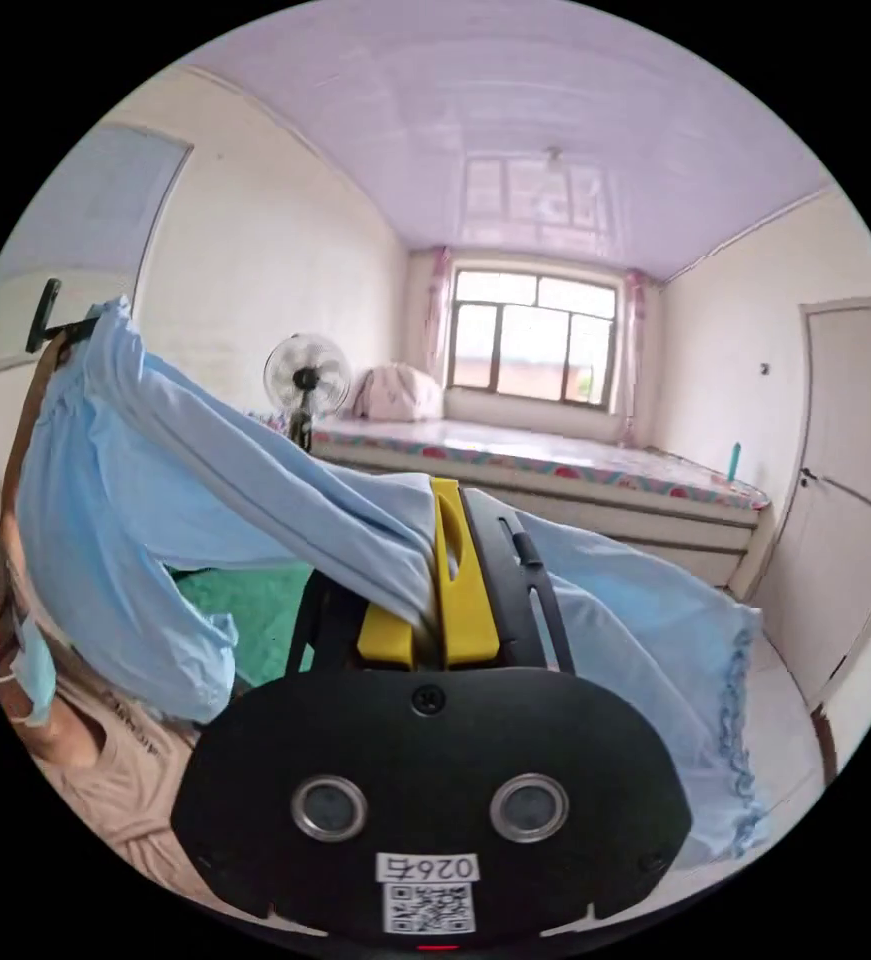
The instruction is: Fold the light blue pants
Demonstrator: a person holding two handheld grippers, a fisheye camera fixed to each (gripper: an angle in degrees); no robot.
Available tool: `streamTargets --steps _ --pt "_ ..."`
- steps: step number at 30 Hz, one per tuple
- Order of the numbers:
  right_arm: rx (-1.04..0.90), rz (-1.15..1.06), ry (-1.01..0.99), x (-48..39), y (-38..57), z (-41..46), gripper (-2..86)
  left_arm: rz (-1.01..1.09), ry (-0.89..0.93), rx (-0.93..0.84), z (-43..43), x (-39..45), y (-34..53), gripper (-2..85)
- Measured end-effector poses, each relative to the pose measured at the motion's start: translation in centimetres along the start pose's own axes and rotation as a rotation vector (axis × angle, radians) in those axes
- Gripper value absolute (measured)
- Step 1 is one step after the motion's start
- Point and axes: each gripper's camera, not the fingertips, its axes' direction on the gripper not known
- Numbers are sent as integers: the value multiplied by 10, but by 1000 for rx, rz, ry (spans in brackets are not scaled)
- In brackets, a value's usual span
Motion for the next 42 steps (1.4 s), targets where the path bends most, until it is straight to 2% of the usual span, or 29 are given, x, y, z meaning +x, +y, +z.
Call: streamTargets --steps 2,4,6,8,9,11,13,14,17,20,24,29,31,34,35,37,39,42 --pt "-260 -95 -178 -15 4 83 -10 -62 83 -155 100 -28 77 42" --pt "-430 -110 -319 -26 21 165 -8 -133 163 -295 188 -51 145 42" --pt "-603 -89 -436 -38 46 264 -4 -233 228 -427 281 -71 219 42" --pt "-830 37 -521 -52 96 418 25 -355 268 -634 410 -87 321 43" --pt "-895 76 -522 -56 112 456 44 -383 263 -689 442 -88 347 44" --pt "-1156 205 -472 -71 181 588 109 -444 169 -882 550 -84 441 45" --pt "-1225 225 -407 -82 210 635 119 -444 92 -1014 612 -74 501 45" --pt "-1199 217 -362 -86 214 644 120 -433 70 -1084 646 -66 534 44" --pt "-1059 186 -296 -94 204 615 116 -385 -18 -1194 702 -46 595 43" --pt "-931 149 -278 -115 210 548 100 -403 12 -1154 730 -25 631 41" --pt "-944 44 -265 -173 252 474 83 -381 -3 -1127 754 16 658 41" --pt "-1002 -244 18 -269 318 415 96 -355 -53 -1105 768 90 693 45" --pt "-1037 -239 48 -279 327 414 109 -349 -61 -1096 766 114 702 44" --pt "-1085 -111 58 -269 333 423 111 -343 -70 -1080 758 151 713 45" --pt "-1088 -46 49 -264 331 422 74 -346 -72 -1065 752 165 715 45" --pt "-1102 -53 105 -267 325 412 2 -350 -72 -1039 741 185 718 45" --pt "-1086 -75 149 -278 310 392 -8 -369 -60 -977 724 202 716 45" --pt "-935 -32 145 -292 273 342 -13 -423 -21 -874 692 225 713 44"
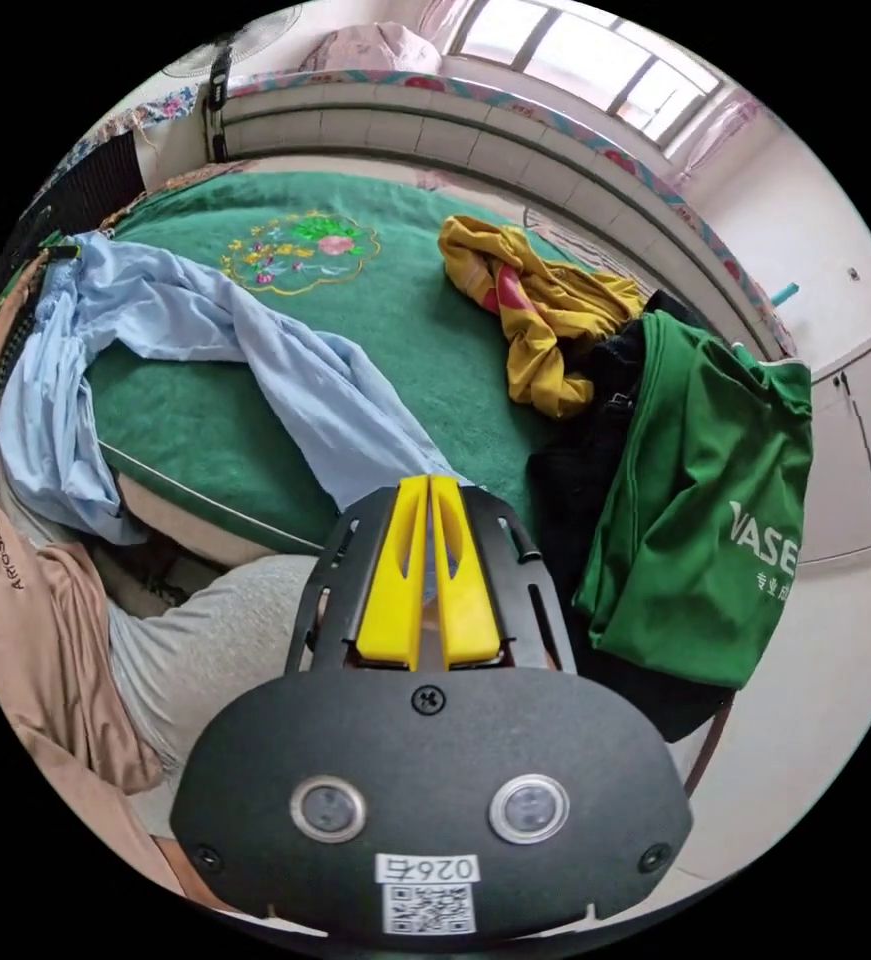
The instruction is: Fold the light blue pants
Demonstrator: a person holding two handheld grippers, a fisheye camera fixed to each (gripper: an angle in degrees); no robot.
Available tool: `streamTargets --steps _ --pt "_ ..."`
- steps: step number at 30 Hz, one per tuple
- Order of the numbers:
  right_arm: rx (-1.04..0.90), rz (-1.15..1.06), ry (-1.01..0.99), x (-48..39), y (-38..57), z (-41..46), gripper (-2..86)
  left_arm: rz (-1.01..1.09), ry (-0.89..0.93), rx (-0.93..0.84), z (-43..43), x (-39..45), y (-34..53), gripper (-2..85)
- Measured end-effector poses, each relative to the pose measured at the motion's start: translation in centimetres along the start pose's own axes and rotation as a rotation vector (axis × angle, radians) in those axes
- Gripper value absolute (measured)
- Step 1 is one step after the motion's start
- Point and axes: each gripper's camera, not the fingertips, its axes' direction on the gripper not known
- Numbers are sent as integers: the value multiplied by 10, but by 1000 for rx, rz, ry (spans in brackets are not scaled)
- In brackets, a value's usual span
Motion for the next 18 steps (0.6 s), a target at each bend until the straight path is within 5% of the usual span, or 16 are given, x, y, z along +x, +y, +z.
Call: streamTargets --steps 8,12,18 --pt "465 256 -28 48 32 -148 -12 -70 36 143 -47 52 70 44" --pt "392 241 9 71 -41 -139 -12 -83 32 153 -45 87 71 45" --pt "70 250 114 76 -182 -8 -12 22 -125 -22 12 178 43 52"
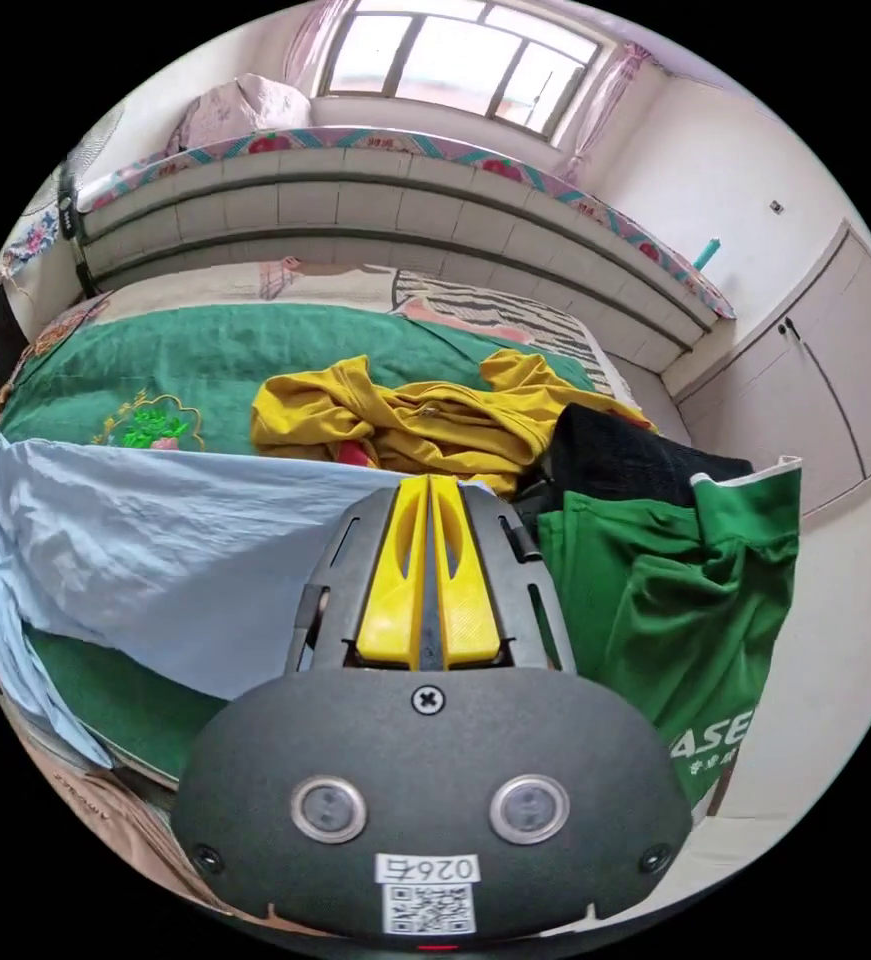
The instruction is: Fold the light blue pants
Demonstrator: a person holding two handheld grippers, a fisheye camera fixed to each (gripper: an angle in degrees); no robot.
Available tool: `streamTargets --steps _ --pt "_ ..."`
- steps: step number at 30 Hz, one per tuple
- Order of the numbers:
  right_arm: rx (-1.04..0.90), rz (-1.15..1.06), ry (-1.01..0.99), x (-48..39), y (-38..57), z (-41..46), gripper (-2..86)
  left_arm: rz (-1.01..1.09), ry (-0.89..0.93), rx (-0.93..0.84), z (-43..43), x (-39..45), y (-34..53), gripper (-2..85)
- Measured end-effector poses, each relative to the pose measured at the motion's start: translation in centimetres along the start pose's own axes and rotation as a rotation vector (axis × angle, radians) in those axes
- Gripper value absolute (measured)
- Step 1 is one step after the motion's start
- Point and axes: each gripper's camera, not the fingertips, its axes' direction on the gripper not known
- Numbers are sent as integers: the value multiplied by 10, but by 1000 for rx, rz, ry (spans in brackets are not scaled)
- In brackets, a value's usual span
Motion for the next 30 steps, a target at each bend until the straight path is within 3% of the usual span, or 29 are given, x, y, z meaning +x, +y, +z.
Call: streamTargets --steps 6,9,12,14,17,19,21,23,25,30 --pt "-153 -73 394 -61 -49 78 -8 144 -227 -224 29 78 -15 100" --pt "-107 -116 294 -75 -34 58 -1 138 -312 -146 -8 88 7 115" --pt "7 -105 103 -78 10 14 -5 0 -187 -36 -62 63 43 113" --pt "55 -97 23 -76 47 -8 -9 -87 -109 48 -100 58 80 59" --pt "17 -131 -39 -73 74 2 -10 -11 -70 135 -123 93 118 26" --pt "-34 -159 -39 -72 76 28 -10 100 76 169 -115 122 132 5" --pt "-71 -169 -2 -66 68 59 -11 202 203 90 -86 150 135 -4" --pt "-68 -192 3 -54 50 72 -12 240 104 -113 -40 175 134 -8" --pt "-105 -174 -25 -42 40 64 -10 221 100 -82 -57 172 141 -9" --pt "26 -95 -94 -12 82 0 -9 203 -38 -95 -117 154 189 -10"
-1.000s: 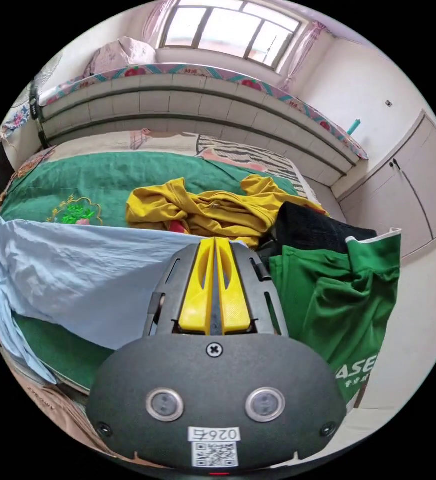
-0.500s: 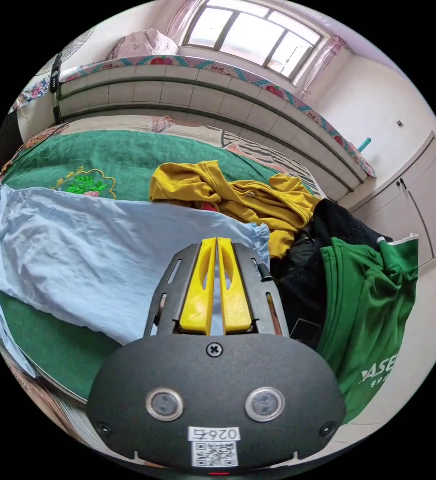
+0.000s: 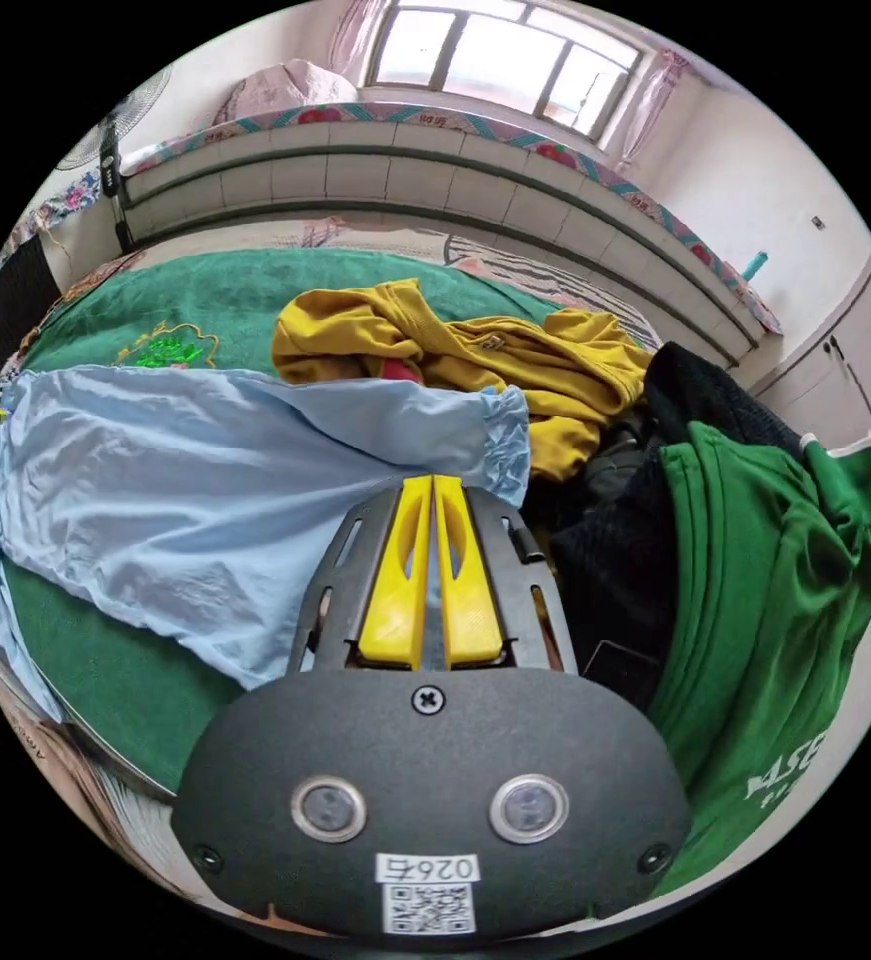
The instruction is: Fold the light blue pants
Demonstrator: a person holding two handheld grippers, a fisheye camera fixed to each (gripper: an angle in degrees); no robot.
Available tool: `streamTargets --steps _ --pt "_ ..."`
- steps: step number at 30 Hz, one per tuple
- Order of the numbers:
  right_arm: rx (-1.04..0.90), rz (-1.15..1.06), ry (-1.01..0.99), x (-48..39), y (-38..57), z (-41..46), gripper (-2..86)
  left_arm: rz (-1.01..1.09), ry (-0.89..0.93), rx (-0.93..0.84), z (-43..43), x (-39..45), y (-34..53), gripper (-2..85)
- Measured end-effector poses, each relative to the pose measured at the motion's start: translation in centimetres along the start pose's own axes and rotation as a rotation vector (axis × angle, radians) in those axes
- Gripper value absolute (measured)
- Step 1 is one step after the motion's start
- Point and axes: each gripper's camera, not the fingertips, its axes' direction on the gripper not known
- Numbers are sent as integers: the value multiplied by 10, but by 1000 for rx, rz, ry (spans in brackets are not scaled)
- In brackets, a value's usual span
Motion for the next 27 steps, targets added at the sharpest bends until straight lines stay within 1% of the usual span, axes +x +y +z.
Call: streamTargets --steps 1,2,4,6,8,9,10,11,12,13,14,15,16,17,19,20,21,22,23,24,25,26,27 --pt "-28 -3 1 3 15 1 -9 -11 -12 25 -17 -2 22 -9" --pt "-117 -8 40 7 27 14 -9 -24 -16 33 -31 -5 45 -9" --pt "-219 5 89 15 44 23 -9 -60 -28 44 -52 -11 81 -9" --pt "-114 112 83 26 60 -10 -9 -100 -52 125 -87 -14 125 -8" --pt "153 195 34 28 91 -86 -10 -148 -38 354 -149 -12 200 -5" --pt "236 209 24 26 101 -107 -10 -160 -33 419 -164 -9 220 -4" --pt "400 219 2 18 125 -147 -10 -190 -29 536 -189 -4 262 2" --pt "531 212 -38 8 146 -180 -10 -235 -23 634 -206 1 303 11" --pt "583 205 -70 2 156 -194 -10 -253 -13 676 -212 5 322 33" --pt "661 156 -156 -13 174 -217 -10 -267 21 734 -217 11 358 76" --pt "716 67 -278 -30 190 -234 -9 -288 74 746 -213 15 390 95" --pt "731 29 -348 -39 196 -240 -9 -292 106 740 -209 17 403 105" --pt "737 -36 -486 -59 206 -249 -8 -300 160 720 -197 21 428 111" --pt "726 -110 -583 -83 214 -253 -7 -321 193 693 -182 23 449 120" --pt "684 -196 -653 -126 224 -251 -2 -346 220 612 -156 25 470 135" --pt "632 -242 -661 -158 229 -245 2 -359 271 552 -137 22 480 145" --pt "600 -267 -669 -174 231 -241 10 -360 315 529 -129 19 482 155" --pt "523 -309 -700 -206 233 -232 25 -366 418 491 -113 12 486 177" --pt "437 -342 -757 -236 235 -221 48 -368 509 473 -102 3 486 183" --pt "381 -369 -783 -251 235 -215 60 -374 548 472 -97 -2 486 186" --pt "281 -423 -804 -280 235 -204 78 -380 607 480 -89 -12 483 191" --pt "204 -450 -794 -306 236 -192 94 -377 647 486 -83 -21 477 196" --pt "172 -461 -783 -319 237 -186 100 -374 663 485 -80 -25 473 199"
